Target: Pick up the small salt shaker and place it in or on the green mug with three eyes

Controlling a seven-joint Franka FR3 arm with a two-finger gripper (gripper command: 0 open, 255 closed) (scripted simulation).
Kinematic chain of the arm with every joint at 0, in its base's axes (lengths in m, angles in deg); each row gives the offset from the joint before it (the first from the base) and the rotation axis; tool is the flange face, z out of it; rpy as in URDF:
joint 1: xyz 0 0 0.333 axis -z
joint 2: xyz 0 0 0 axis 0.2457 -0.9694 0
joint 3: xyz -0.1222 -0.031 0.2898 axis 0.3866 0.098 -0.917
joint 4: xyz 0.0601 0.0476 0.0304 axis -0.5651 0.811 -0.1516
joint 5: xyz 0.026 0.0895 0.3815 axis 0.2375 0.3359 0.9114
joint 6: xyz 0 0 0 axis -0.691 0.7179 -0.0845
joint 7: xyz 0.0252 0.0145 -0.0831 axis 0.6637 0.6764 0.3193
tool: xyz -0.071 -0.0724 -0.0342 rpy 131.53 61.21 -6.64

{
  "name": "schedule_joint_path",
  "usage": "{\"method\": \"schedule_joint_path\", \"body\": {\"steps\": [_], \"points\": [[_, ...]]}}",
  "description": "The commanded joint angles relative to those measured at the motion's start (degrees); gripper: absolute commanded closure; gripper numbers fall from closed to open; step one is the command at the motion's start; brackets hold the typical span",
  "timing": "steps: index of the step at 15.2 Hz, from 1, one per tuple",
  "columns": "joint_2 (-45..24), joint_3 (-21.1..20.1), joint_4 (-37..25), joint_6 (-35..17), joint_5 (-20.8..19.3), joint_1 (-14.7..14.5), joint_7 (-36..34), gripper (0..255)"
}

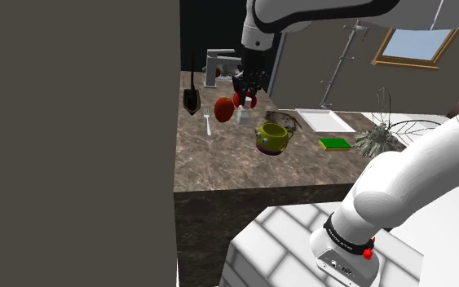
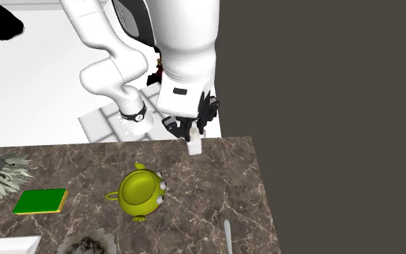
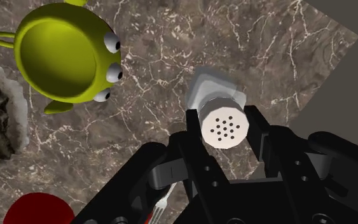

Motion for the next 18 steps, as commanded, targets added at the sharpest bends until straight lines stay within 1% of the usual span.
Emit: {"method": "schedule_joint_path", "body": {"steps": [1,8,15,18], "points": [[1.18,1.63,0.47,0.77,-0.57,0.95,2.40,255],[3.80,8.18,-0.07,3.93,-3.29,4.62,11.66,255],[3.37,14.86,-3.66,6.79,-5.97,8.03,21.08,255],[3.61,14.96,-1.13,4.50,-6.08,8.09,21.03,255]]}}
